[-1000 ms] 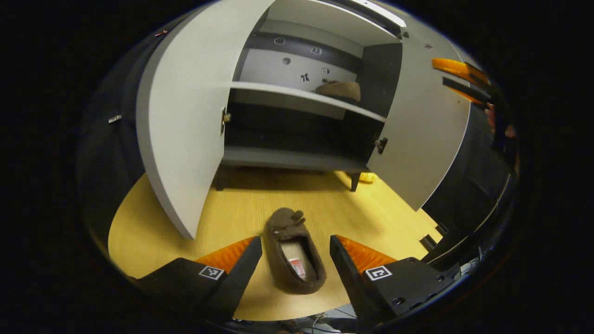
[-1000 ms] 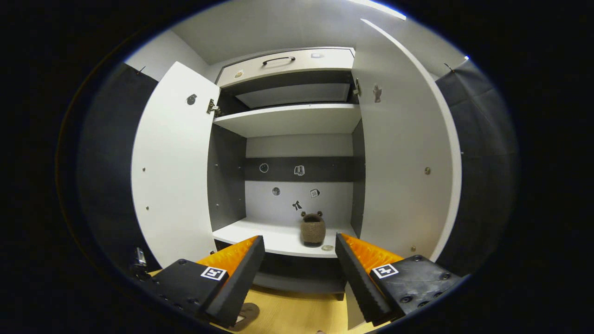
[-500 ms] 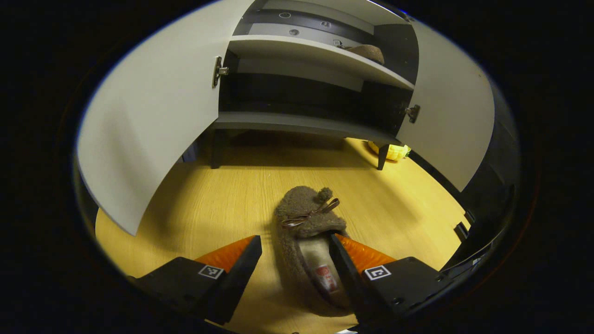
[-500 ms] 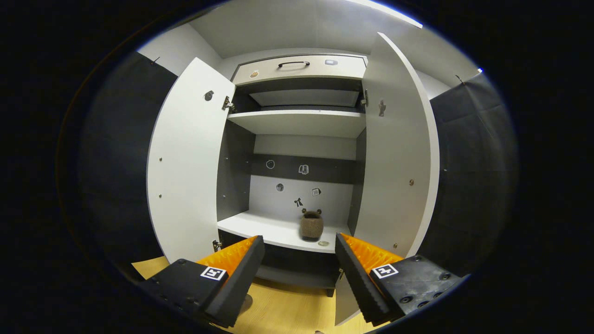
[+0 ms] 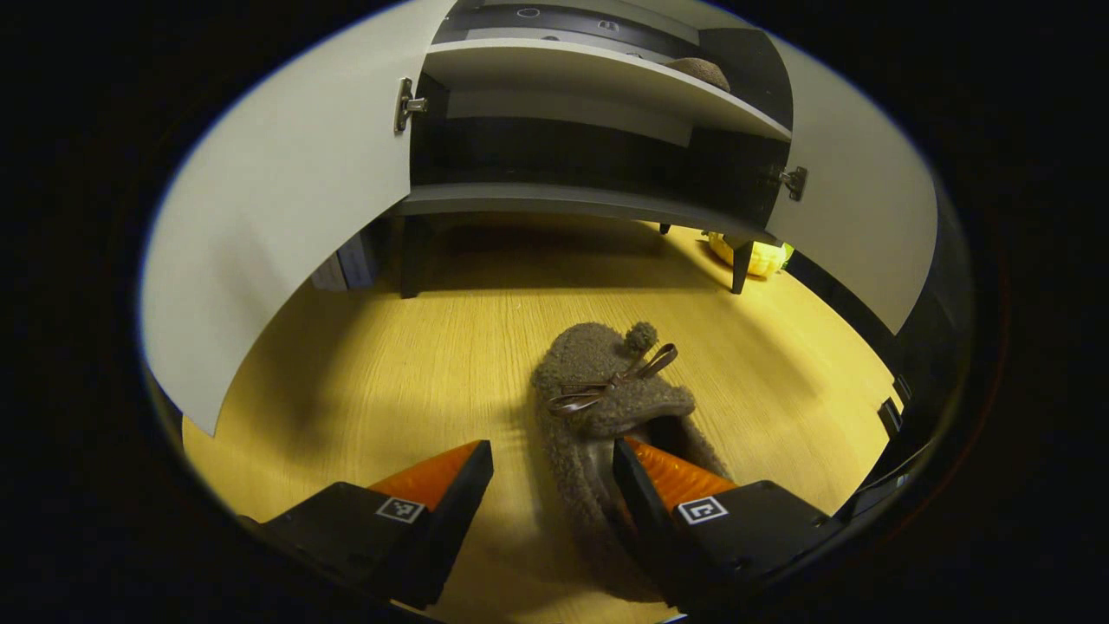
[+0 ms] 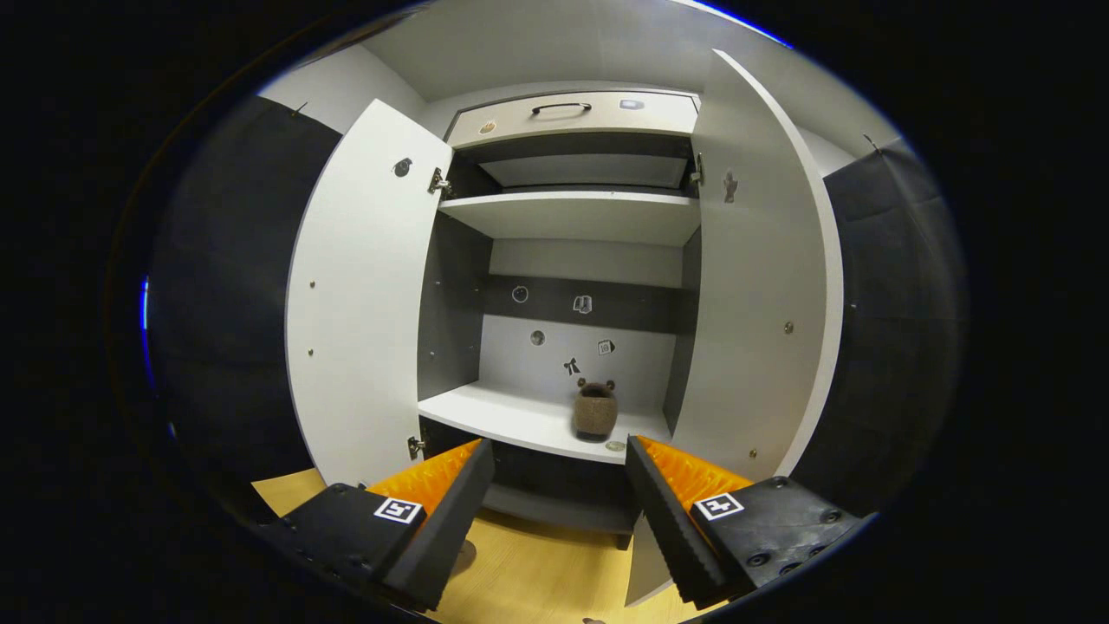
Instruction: Grab one shoe with the right hand and put it into the shoe cabinet, grab the other shoe with the left hand and put it into the shoe cabinet; then close the right door with the right hand and the left door with the left hand.
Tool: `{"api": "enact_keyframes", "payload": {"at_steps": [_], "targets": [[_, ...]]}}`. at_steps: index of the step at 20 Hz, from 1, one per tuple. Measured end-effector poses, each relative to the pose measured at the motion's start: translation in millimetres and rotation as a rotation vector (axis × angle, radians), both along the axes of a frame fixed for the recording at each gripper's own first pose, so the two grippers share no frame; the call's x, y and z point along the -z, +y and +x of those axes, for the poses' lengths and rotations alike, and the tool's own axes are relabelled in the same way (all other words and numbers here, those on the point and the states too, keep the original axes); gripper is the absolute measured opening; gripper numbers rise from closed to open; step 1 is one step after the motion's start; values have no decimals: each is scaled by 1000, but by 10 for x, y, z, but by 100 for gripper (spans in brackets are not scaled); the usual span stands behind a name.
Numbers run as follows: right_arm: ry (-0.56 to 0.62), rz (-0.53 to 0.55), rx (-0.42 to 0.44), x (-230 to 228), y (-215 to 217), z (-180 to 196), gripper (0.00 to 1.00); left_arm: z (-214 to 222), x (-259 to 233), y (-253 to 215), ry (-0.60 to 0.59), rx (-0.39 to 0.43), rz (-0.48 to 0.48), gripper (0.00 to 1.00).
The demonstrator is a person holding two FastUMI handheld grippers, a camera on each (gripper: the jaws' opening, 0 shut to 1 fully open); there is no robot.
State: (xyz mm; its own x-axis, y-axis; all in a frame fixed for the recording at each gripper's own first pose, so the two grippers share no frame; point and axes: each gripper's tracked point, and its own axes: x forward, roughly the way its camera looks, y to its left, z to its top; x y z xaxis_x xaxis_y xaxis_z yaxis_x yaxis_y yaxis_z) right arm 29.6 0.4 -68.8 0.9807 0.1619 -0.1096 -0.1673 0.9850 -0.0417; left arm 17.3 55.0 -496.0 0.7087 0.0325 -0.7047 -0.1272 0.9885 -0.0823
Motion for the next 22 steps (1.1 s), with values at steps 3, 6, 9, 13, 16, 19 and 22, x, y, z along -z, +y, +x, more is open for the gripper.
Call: {"api": "enact_keyframes", "payload": {"at_steps": [3, 6, 9, 13, 16, 19, 22], "targets": [[21, -8, -11, 70, -1, 29, 98, 47, 11, -35, 2, 10, -6, 82], [28, -12, -22, 91, 13, 54, 98, 166, 8, -25, -23, 4, 15, 57], [33, -17, -29, 117, 11, 93, 98, 145, 12, -41, -22, 25, 67, 33], [41, -7, -39, 140, 39, 108, 98, 149, 25, 70, -11, -1, 92, 22], [48, -6, -38, 173, 30, 150, 98, 163, 19, 59, -9, -7, 82, 5], [59, 0, -36, 201, 16, 163, 98, 145, 5, 49, 6, -12, 78, 5], [53, 8, -42, 173, 5, 167, 98, 47, -201, 41, -9, -24, 90, 5]]}}
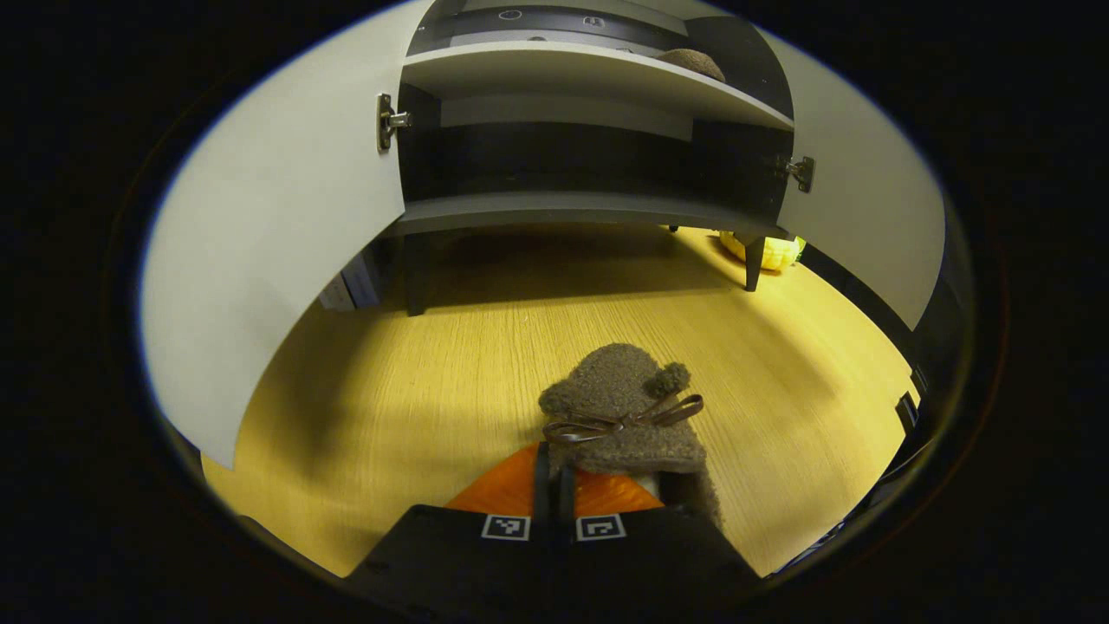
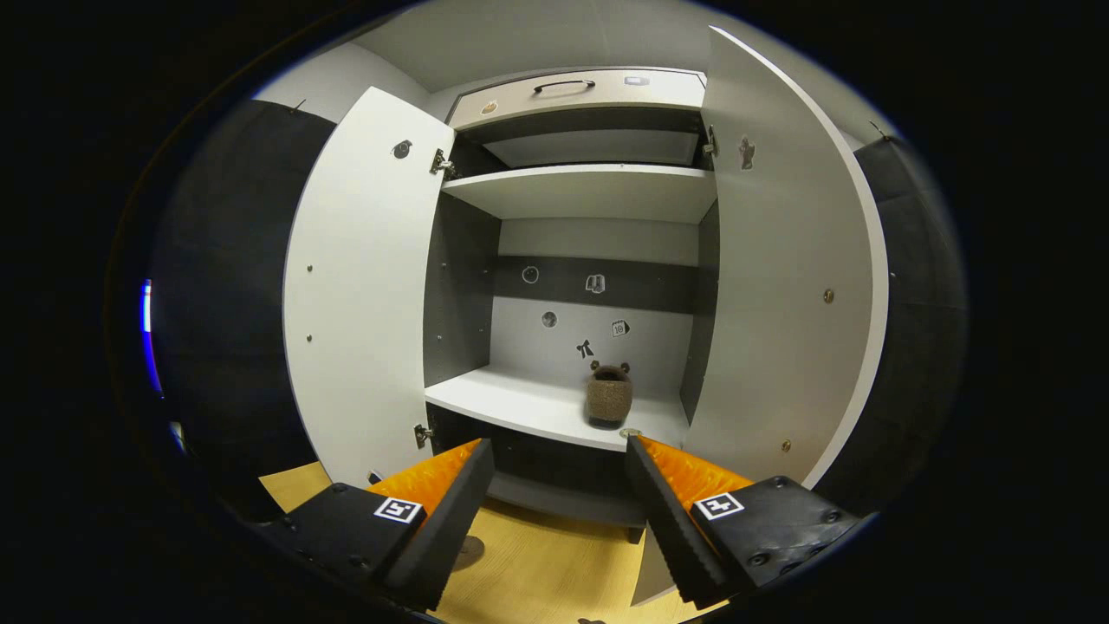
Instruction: Grab one shoe with the right hand and put it into the shoe cabinet, grab the other shoe with the left hand and put it into the shoe cabinet; then close the right door with the right hand and the left door with the left hand.
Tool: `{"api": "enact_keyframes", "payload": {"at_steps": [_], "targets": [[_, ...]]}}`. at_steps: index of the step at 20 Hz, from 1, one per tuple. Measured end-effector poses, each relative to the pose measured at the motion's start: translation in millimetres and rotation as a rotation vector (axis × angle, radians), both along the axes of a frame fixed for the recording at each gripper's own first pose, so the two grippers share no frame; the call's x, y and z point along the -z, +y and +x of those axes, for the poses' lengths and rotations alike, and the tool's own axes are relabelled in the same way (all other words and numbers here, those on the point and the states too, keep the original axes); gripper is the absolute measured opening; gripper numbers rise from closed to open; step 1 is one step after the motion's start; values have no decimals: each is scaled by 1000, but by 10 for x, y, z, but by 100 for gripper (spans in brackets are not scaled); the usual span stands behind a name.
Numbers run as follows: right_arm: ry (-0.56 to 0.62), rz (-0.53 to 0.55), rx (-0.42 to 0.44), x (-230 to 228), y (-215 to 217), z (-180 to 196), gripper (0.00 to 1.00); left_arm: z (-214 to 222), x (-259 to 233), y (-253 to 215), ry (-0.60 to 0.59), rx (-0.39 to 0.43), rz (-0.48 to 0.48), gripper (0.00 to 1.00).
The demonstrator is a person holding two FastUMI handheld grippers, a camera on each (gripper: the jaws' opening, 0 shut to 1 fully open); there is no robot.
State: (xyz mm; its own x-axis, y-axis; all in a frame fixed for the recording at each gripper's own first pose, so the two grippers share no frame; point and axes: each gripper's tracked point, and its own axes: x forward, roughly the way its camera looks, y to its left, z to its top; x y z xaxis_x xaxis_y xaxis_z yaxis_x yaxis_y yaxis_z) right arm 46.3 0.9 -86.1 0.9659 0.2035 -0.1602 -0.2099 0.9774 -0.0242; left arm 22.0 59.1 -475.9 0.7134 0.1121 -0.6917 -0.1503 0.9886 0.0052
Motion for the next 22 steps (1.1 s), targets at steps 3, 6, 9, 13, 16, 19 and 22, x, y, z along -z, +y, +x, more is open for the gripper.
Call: {"api": "enact_keyframes", "payload": {"at_steps": [3, 6, 9, 13, 16, 19, 22], "targets": [[-3, 8, -12, 2, 5, 21, 95, -224, -433, -116, -38, -12, -37, 5], [-1, 35, -32, 21, 35, 57, 98, -449, -987, -193, -72, 9, -9, 5], [8, 59, -46, 53, 36, 100, 98, -572, -1637, -241, -114, 14, 12, 5], [10, 70, -53, 94, 25, 154, 98, -531, -2378, -193, -145, -45, 25, 5], [13, 53, -59, 138, 8, 140, 98, -341, -2783, -157, -144, -69, 34, 5], [13, 61, -72, 157, 33, 83, 98, -3, -3118, -76, -170, -51, 93, 5], [23, 92, -102, 173, 86, 21, 98, 495, -3439, 88, -210, -60, 157, 5]]}}
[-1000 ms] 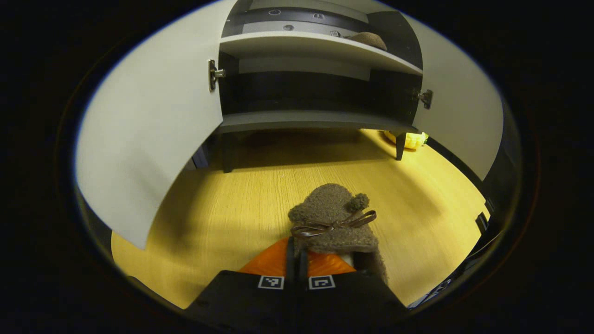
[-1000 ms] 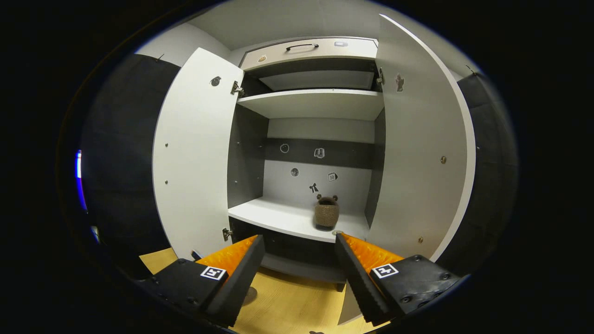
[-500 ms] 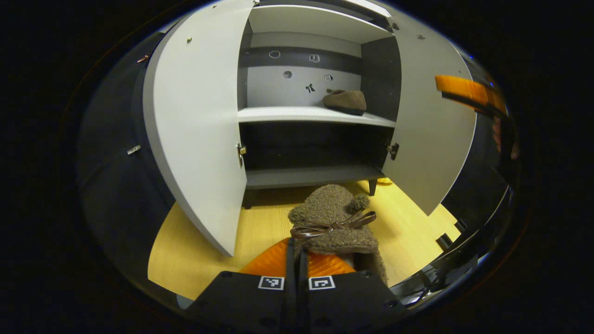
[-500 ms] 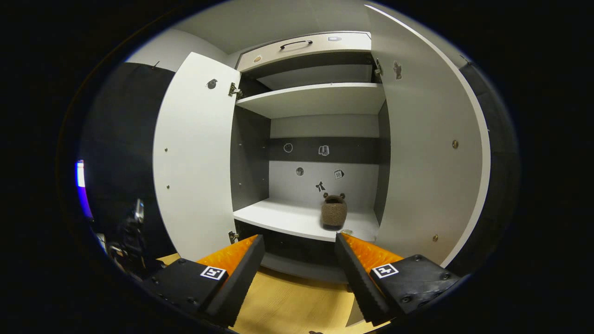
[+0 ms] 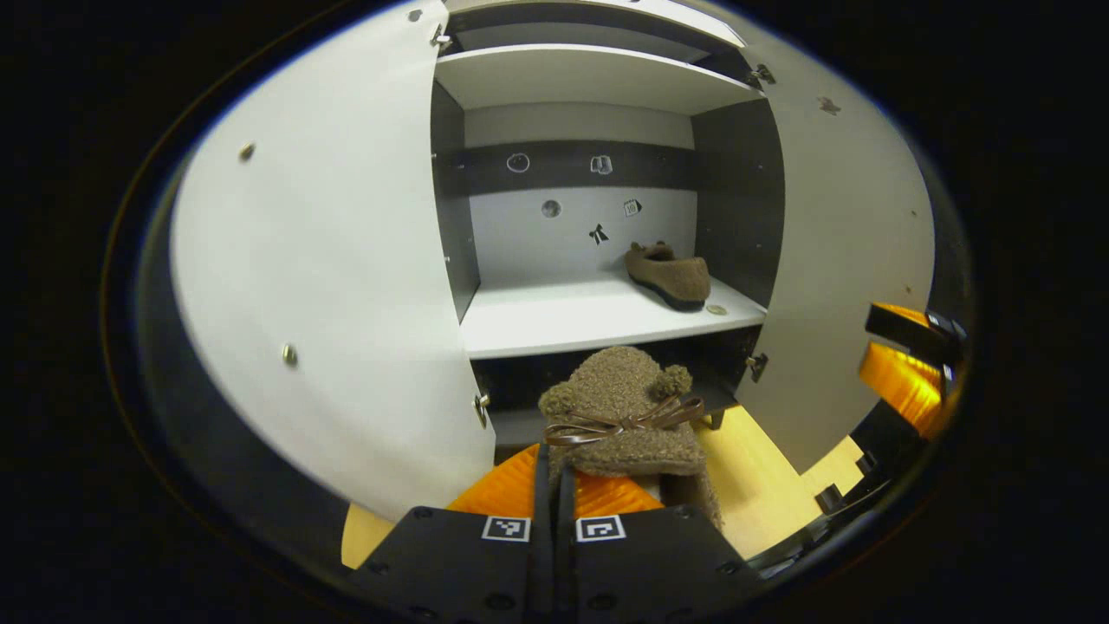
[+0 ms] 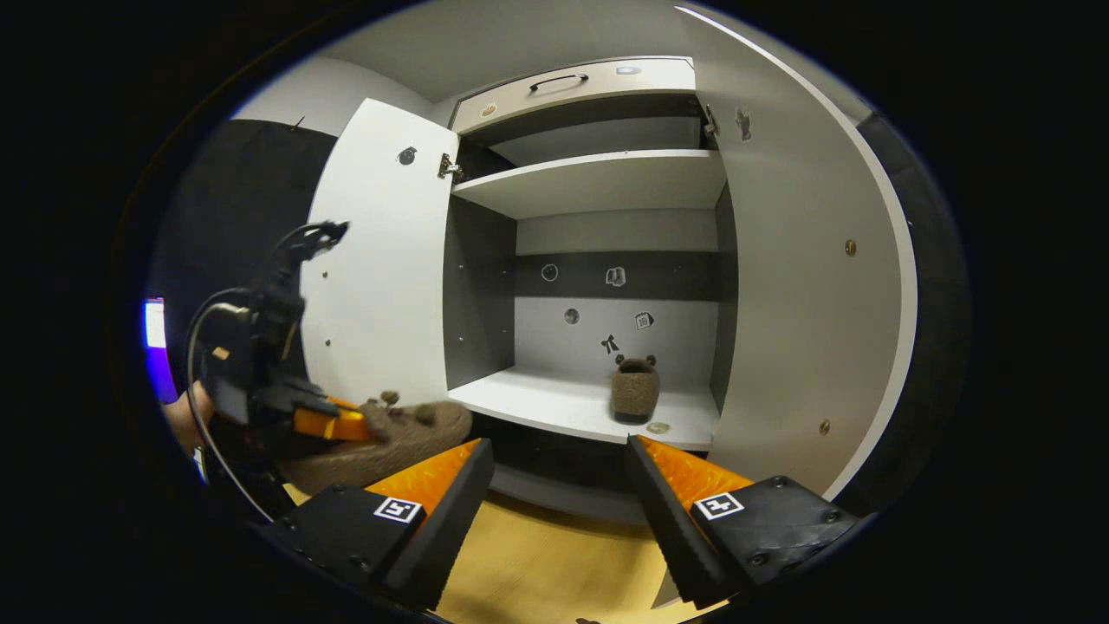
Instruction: Grab one shoe with the right hand and put it into the shoe cabinet, grab the other shoe with the left hand and put it into the shoe cabinet; then close the right door with the right hand and the left door with the left hand.
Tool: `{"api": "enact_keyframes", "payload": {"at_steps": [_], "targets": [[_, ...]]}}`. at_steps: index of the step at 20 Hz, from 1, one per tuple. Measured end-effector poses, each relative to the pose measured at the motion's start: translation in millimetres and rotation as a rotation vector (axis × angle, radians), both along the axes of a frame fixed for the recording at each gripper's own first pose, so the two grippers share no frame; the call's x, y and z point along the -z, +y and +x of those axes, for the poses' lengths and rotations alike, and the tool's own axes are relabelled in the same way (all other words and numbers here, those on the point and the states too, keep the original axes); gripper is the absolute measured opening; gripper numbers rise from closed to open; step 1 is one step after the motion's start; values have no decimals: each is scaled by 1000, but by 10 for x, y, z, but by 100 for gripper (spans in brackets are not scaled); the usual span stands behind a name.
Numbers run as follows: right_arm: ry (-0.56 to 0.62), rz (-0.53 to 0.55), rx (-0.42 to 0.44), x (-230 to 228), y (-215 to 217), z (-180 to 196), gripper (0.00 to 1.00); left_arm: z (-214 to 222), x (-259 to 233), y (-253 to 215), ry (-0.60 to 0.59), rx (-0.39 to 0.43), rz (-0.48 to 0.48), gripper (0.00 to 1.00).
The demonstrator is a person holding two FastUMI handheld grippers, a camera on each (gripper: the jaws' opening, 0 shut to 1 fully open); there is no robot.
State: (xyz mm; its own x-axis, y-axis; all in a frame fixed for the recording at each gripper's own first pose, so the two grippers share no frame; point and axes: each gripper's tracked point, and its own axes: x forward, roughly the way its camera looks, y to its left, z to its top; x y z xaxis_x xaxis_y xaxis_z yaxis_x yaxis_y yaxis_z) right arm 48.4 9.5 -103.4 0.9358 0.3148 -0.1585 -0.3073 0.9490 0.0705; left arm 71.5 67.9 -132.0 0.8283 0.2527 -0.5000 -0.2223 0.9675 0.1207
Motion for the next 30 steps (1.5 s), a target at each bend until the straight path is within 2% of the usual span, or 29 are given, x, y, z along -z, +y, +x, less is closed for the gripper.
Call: {"api": "enact_keyframes", "payload": {"at_steps": [6, 8, 9, 15, 21, 27, 29, 30], "targets": [[24, 51, -28, -11, 29, -47, 98, 1127, -430, 204, -75, 21, 55, 5], [38, 75, -30, 21, 16, 2, 95, 1511, -471, 250, -98, 33, 37, 5], [43, 81, -31, 40, 11, 34, 98, 1719, -475, 276, -106, 36, 16, 5], [53, 77, -31, 115, -92, 232, 98, 2682, -258, 724, -78, -35, 4, 5], [55, 62, -63, 145, -58, 318, 98, 3197, 171, 914, -1, -77, -15, 5], [59, 66, -49, 173, -102, 384, 98, 3306, 460, 979, 78, -76, -7, 7], [57, 65, -41, 172, -114, 397, 98, 3316, 462, 1000, 79, -66, 9, 12], [58, 65, -39, 172, -113, 398, 98, 3308, 396, 997, 66, -56, 22, 19]]}}
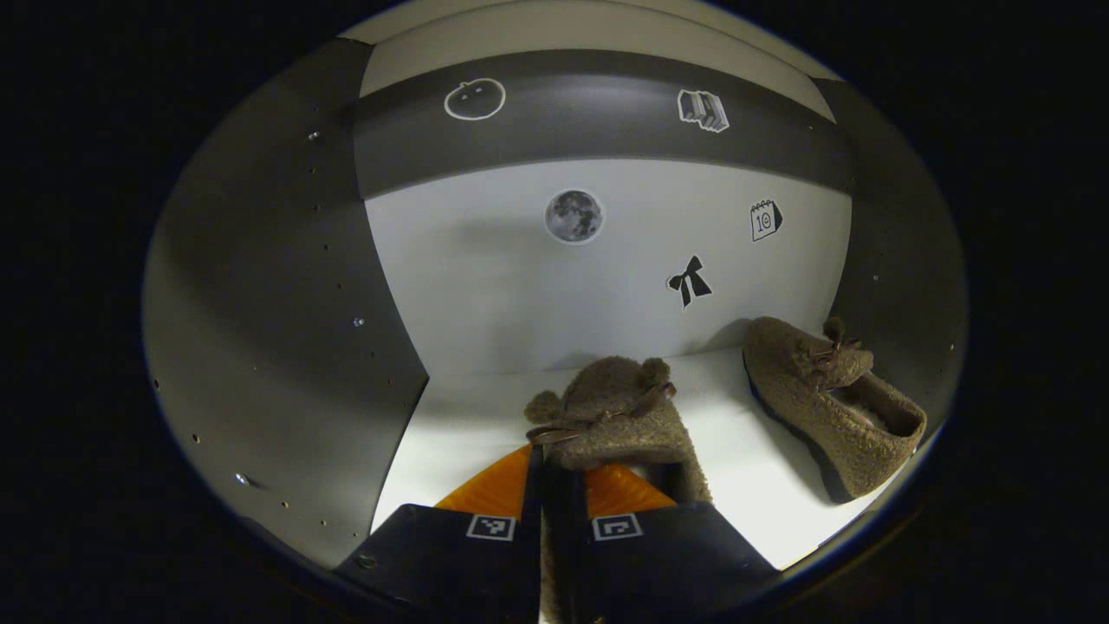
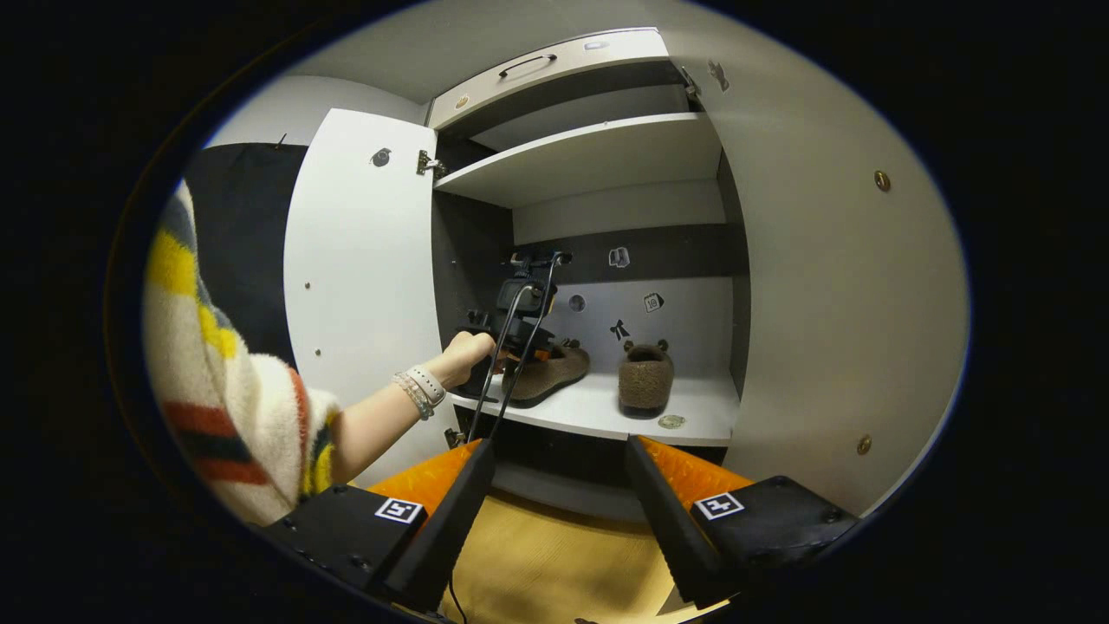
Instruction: Grab one shoe with the right hand and put it into the shoe cabinet, grab the other shoe with the left hand and put it into the shoe cabinet; then close the right door with the right hand and the left door with the left hand.
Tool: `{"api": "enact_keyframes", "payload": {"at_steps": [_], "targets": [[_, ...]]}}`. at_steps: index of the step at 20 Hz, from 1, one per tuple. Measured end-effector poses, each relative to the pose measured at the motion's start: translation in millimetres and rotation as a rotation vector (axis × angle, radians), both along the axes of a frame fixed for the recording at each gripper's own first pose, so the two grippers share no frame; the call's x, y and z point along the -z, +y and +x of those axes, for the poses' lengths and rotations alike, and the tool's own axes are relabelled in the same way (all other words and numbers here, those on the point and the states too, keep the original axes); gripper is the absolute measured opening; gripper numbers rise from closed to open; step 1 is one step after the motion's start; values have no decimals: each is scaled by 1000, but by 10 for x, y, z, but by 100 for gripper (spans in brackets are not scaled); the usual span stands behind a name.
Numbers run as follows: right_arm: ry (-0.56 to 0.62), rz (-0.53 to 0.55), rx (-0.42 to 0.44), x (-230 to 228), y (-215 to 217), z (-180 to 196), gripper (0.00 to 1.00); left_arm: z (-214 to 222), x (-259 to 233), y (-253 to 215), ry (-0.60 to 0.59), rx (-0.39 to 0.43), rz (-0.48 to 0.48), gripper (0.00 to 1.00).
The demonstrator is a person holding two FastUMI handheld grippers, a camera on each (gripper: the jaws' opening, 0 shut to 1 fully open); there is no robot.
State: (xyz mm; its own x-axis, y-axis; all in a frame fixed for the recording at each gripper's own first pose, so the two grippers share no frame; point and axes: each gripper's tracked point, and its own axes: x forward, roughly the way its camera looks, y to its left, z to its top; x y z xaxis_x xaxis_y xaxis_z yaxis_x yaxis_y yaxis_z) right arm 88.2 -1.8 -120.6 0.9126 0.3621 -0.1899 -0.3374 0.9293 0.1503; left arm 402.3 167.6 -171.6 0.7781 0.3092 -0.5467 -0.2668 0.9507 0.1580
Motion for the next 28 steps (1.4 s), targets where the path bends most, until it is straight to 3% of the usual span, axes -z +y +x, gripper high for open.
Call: {"api": "enact_keyframes", "payload": {"at_steps": [5, 6, 9, 13, 21, 26, 28], "targets": [[4, 14, -3, -29, 60, -16, 98, -99, -234, 102, -27, 7, 98, 89], [1, 18, -6, -41, 79, -42, 98, -153, -260, 77, -31, 19, 91, 97], [-17, 23, -8, -118, 155, -103, 98, -386, -463, -11, -92, 48, 90, 97], [-55, 17, -6, -282, 256, -218, 98, -835, -1007, -355, -261, 117, 91, 97], [-183, -23, 81, -777, 110, -489, 98, -2547, -1806, -1405, -590, 314, 60, 100], [-216, 6, 169, -1104, -334, -764, 94, -3526, -1964, -1488, -637, 294, 86, 96], [-226, -21, 240, -1138, -640, -880, 98, -3747, -1922, -1510, -641, 287, 30, 96]]}}
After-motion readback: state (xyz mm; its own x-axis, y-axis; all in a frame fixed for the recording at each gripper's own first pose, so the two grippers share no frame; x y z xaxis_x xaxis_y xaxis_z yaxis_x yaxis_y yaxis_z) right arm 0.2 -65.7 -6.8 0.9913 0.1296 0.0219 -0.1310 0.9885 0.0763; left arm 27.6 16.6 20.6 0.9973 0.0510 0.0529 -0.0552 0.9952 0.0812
